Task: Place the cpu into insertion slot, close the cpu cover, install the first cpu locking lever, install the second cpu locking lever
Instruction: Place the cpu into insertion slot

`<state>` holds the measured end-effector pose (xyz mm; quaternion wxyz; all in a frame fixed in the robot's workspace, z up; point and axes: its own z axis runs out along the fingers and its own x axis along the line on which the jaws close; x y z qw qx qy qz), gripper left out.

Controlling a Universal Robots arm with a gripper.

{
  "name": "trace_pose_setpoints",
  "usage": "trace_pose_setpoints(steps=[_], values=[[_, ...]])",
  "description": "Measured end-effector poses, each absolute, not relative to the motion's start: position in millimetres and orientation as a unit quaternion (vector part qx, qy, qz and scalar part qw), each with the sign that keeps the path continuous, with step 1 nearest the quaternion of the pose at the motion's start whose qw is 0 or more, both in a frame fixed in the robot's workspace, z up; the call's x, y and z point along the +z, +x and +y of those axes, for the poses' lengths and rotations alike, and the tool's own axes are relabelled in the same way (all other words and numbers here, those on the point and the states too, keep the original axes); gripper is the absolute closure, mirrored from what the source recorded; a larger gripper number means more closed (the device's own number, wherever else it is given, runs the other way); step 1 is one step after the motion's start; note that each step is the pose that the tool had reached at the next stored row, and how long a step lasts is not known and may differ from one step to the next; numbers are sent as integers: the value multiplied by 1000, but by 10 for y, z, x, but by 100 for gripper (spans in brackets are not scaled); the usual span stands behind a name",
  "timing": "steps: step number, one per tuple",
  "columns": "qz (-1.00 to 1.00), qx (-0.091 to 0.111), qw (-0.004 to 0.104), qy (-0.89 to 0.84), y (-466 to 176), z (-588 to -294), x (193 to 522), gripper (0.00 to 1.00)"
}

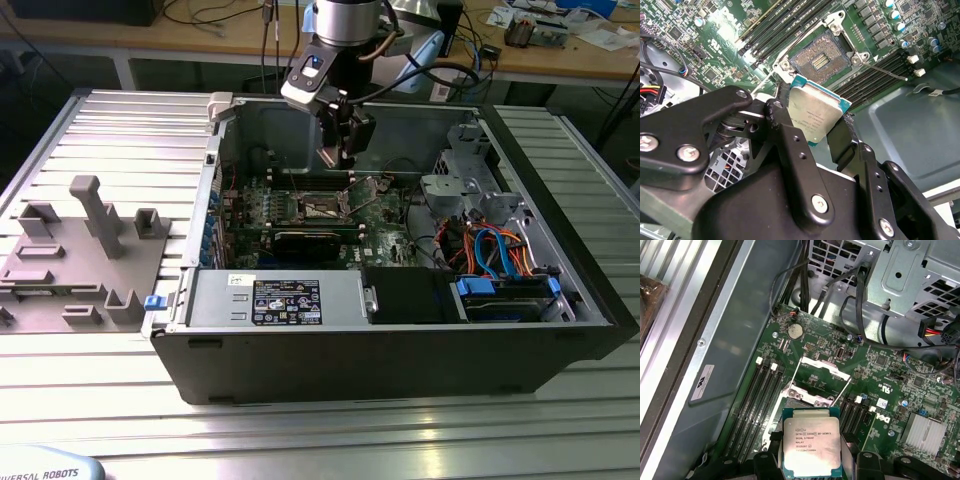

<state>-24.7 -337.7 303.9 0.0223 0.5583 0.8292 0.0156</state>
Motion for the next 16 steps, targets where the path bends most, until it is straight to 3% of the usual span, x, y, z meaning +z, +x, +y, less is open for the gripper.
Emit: trace_pose_setpoints(steps=[16], values=[[828, 16, 22, 560, -247, -3378, 3025, 46]])
